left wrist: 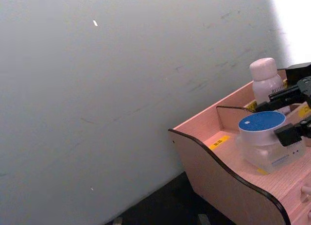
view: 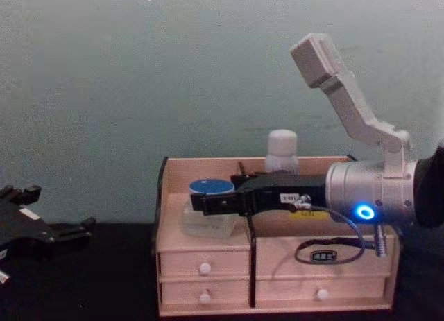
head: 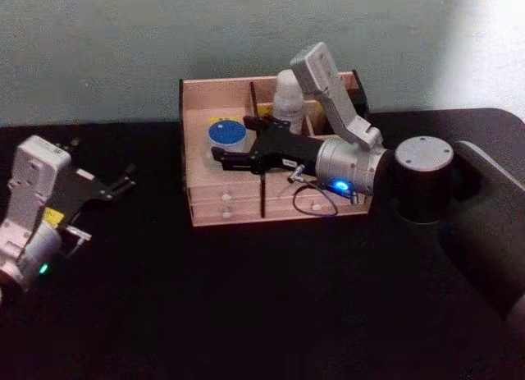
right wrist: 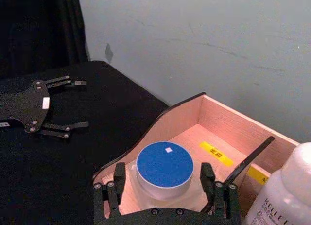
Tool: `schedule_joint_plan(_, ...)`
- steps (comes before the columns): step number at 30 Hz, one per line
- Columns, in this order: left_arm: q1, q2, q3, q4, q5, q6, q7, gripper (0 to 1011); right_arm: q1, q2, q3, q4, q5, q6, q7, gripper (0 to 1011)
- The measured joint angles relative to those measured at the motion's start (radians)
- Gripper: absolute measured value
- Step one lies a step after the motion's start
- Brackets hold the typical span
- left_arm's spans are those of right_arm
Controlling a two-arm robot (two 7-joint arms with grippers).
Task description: Pick up the facial cleanser and watermelon frost from the table and place them into the tiered storage box.
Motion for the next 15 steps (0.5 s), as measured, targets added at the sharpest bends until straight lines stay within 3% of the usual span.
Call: schedule_joint_plan(15,0.0,0.0,0.0,0.0,0.0,0.0,0.0,1001,0.0,0.0,0.0,-0.001,0.0,-0.001,-0.001,1000)
